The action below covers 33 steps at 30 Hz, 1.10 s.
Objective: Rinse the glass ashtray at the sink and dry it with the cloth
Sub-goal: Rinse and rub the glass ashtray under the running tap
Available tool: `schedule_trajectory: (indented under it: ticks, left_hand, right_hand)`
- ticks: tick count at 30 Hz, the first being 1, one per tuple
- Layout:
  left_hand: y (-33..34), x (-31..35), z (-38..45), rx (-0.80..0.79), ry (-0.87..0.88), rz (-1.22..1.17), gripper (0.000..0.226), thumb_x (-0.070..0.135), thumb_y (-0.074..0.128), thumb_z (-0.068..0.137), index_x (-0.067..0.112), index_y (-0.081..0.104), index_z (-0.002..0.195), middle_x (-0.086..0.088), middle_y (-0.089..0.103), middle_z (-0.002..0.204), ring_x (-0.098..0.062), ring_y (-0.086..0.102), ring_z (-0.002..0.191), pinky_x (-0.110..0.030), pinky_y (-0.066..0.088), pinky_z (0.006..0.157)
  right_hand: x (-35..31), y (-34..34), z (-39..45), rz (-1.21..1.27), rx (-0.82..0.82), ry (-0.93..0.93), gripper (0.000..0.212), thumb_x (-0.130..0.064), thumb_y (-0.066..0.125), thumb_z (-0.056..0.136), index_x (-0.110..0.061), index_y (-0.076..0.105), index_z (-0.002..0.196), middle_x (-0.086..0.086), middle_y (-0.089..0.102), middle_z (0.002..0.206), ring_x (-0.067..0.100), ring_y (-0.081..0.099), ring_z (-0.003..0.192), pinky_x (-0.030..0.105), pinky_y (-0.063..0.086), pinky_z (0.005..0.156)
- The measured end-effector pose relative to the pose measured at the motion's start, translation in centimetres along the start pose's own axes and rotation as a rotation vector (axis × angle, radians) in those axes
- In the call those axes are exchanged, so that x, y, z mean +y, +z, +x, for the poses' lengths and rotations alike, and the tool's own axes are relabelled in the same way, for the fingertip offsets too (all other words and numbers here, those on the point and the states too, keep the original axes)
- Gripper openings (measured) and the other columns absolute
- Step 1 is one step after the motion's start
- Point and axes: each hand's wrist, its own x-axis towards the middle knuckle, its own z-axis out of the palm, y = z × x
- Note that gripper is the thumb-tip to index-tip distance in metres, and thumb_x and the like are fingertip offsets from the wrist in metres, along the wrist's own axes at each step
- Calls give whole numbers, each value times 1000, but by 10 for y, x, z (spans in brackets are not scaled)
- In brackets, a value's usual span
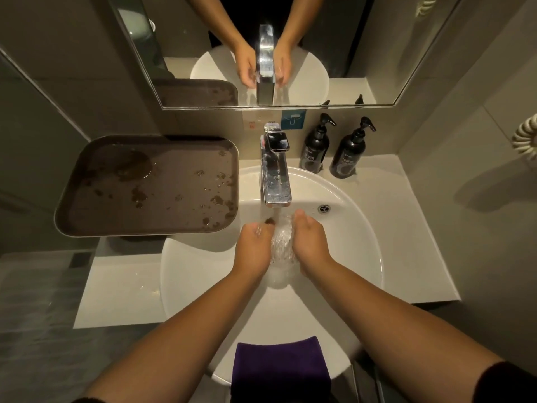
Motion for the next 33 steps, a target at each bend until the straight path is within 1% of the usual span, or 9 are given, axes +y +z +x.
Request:
schedule_trajectory:
  ticks: [2,4,7,10,15,19,22,29,33]
  left_hand:
    - [-2,-7,-6,-144,-23,-39,42,43,65,79,20,53,112,6,65,100,-14,65,88,-36,54,78]
    - [-7,-7,-11,-241,-28,-47,54,33,73,80,30,42,125,8,62,114,-13,64,103,-38,56,86]
    - [-13,-4,-3,-182,68,54,37,39,72,78,26,59,111,2,71,102,-16,70,88,-48,59,79]
    - [-17,6,4,-45,55,114,36,52,57,81,20,60,65,-2,61,63,-20,58,59,-45,55,61]
    - [-14,19,0,-19,-334,-226,46,54,43,96,13,62,85,-1,59,59,-15,56,48,-21,44,48]
    - [-10,17,2,-52,-212,-24,36,49,49,92,17,57,77,4,46,59,-16,40,51,-27,32,50]
    - [-8,12,1,-54,-183,-18,33,33,49,91,19,49,61,8,41,47,-16,34,49,-29,29,51]
    - [-5,5,-4,209,-430,-426,28,20,42,86,19,38,58,4,32,45,-13,26,39,-25,22,44]
    - [-17,10,-2,90,-354,-348,37,28,42,94,20,40,58,4,35,48,-13,30,41,-25,25,45]
  right_hand:
    - [1,-2,3,46,13,35,47,-36,34,100,-2,57,78,8,55,72,22,50,67,37,46,67]
    - [1,-3,1,80,5,68,44,-37,36,96,-3,58,78,10,55,72,23,51,67,37,46,66]
    - [5,2,-2,127,-43,115,42,-38,37,91,-6,60,76,15,59,70,28,57,68,40,50,66]
    - [4,7,-5,120,-65,97,41,-37,36,93,-8,60,76,12,61,71,27,60,69,44,53,71]
    - [-1,-2,-6,-150,-113,-144,46,-34,33,103,0,60,88,18,66,89,22,56,78,39,48,77]
    - [-3,-4,-11,-349,-175,-184,36,-32,38,99,-17,45,67,-1,53,70,18,48,69,37,38,64]
    - [-11,-3,-12,-494,-207,-246,40,-29,38,99,-17,44,61,1,54,66,21,50,66,37,38,63]
    - [-14,7,-9,202,-187,284,24,-18,42,90,-16,44,66,1,38,50,15,32,43,27,26,44]
    - [-14,7,-8,169,-188,241,26,-16,43,90,-16,44,64,-1,38,45,15,33,42,25,26,43]
